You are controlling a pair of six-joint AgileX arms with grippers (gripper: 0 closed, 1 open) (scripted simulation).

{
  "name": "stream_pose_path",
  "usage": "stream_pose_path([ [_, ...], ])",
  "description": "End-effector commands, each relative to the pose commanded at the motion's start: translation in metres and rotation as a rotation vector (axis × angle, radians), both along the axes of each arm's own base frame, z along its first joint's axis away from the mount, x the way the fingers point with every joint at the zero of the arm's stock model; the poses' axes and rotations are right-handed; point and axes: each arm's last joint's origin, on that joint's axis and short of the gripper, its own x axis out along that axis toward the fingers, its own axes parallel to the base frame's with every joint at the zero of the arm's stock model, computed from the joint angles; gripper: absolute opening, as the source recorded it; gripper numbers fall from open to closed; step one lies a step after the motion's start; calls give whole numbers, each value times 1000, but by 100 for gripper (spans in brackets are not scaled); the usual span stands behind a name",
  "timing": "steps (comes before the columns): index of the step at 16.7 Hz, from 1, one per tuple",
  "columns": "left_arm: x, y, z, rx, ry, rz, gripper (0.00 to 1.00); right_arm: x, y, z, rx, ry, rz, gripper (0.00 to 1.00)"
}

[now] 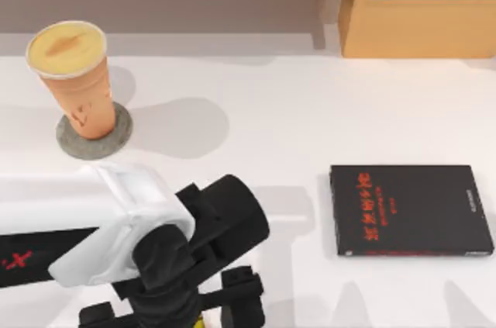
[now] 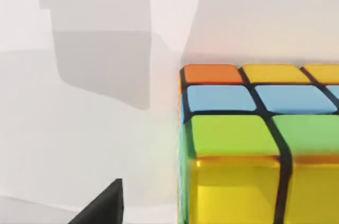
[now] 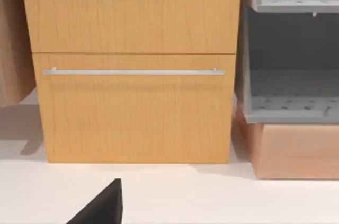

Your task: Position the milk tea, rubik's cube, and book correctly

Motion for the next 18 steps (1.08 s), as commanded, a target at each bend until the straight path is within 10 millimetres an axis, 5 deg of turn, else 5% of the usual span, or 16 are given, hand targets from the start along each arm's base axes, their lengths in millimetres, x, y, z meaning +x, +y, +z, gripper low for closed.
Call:
stream_pose_path([
  [12, 0, 0, 0, 0, 0, 0, 2, 0, 0, 0, 0, 0, 0, 100],
  [18, 0, 0, 0, 0, 0, 0, 0, 0, 0, 0, 0, 0, 0, 100],
])
